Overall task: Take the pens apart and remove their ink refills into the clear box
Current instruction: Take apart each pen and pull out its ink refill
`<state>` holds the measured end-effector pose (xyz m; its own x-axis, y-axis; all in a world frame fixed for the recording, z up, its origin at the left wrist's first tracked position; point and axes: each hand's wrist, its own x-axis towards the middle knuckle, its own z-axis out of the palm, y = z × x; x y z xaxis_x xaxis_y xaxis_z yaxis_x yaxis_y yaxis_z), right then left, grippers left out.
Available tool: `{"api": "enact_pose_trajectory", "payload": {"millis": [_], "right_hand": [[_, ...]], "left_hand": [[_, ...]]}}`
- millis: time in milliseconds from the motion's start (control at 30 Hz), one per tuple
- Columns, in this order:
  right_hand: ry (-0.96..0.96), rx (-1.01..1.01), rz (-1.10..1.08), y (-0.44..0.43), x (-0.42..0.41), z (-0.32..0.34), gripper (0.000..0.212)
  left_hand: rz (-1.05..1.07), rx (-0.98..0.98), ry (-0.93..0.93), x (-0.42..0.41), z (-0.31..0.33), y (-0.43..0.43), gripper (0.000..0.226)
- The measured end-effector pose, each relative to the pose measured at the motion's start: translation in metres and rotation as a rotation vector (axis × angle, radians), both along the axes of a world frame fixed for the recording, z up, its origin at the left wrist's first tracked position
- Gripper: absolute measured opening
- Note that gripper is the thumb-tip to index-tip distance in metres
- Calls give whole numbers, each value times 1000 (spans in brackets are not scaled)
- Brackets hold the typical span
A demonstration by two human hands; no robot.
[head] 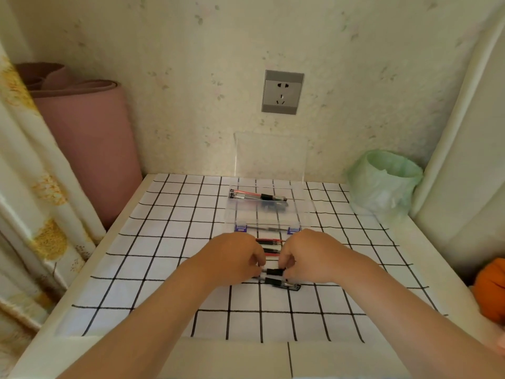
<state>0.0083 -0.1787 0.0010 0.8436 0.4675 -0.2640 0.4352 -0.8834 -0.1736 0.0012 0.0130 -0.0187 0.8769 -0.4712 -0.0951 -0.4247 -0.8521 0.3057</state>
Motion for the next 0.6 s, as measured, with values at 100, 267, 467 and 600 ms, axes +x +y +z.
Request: {"api": "enact_pose_trajectory", "payload": {"millis": [100,267,467,600], "right_hand": [[-49,3,1,0,3,0,21],[-68,105,-14,-4,8,1,24],[29,88,70,0,8,-3,29],[87,124,55,5,5,-4,29]], "left_hand": [[9,-8,-18,1,0,-1,20],[36,-52,-58,6,-2,0,18],[-1,-111,24,6,-2,1,17],[-25,-181,9,6,0,-3,18]]}}
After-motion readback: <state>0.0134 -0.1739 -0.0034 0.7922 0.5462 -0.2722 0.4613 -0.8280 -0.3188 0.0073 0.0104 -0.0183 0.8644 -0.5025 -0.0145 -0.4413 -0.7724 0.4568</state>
